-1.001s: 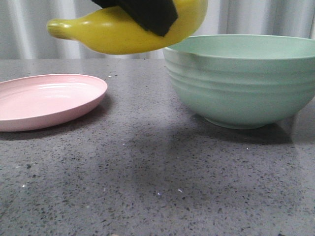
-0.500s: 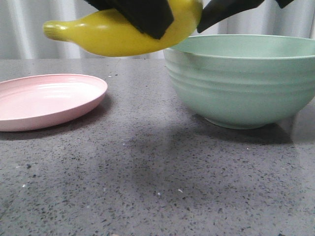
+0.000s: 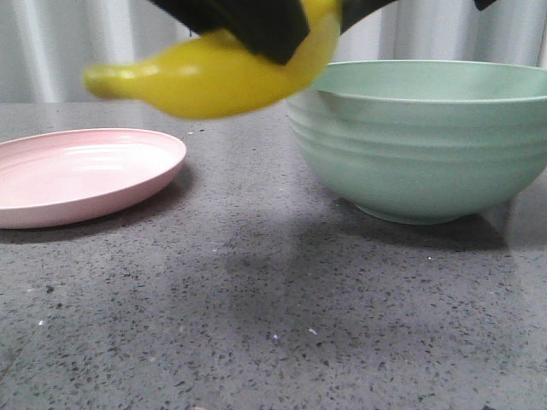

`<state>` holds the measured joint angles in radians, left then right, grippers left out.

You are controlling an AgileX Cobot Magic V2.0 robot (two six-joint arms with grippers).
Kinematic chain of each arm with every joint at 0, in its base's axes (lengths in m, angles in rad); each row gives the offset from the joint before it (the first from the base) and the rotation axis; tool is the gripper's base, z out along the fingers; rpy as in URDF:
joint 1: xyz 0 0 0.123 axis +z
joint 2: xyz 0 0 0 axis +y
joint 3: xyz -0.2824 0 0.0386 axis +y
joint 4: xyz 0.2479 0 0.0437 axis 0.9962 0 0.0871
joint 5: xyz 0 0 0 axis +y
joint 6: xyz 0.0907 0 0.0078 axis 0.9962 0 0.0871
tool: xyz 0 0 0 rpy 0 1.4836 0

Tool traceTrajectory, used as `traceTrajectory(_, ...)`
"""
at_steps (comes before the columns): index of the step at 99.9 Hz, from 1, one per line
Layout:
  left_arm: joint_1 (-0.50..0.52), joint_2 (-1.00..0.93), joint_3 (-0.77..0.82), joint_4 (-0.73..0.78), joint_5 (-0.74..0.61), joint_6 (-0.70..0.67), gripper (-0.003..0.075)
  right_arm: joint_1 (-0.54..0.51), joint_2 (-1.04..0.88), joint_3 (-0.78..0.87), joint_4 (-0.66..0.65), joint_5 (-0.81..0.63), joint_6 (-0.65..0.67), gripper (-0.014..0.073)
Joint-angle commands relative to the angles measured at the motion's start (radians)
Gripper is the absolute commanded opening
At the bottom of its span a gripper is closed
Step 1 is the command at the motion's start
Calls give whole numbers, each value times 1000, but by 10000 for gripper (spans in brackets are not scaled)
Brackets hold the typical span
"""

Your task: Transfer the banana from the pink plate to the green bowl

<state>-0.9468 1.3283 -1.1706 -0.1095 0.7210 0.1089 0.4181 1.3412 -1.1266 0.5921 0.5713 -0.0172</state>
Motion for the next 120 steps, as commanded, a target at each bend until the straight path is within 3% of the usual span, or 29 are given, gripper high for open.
traceTrajectory(1,-9,-40,-37,-12,-72,8,456,2,-30,-33,9,-50,-28,-70)
traceTrajectory(7,-6,-51,-39,-10,-65,8,486,1,-43,-33,9,-71,-28,-70)
traceTrajectory(35,4,-143,-39,-10,-59,8,484,-84,-145,-35,-14,-180,-60,-70)
traceTrajectory(64,11,-177,-39,-16,-77,1,484,-170,-162,-35,-338,-183,-65,-69)
traceTrajectory(83,11,-177,-39,-16,-79,1,483,-170,-102,-32,-416,-183,-65,-69)
traceTrajectory(97,11,-177,-39,-16,-81,1,482,-170,-40,-32,-433,-160,-65,-15)
traceTrajectory(120,11,-177,-39,-16,-87,1,482,-170,32,-32,-433,-98,-65,157)
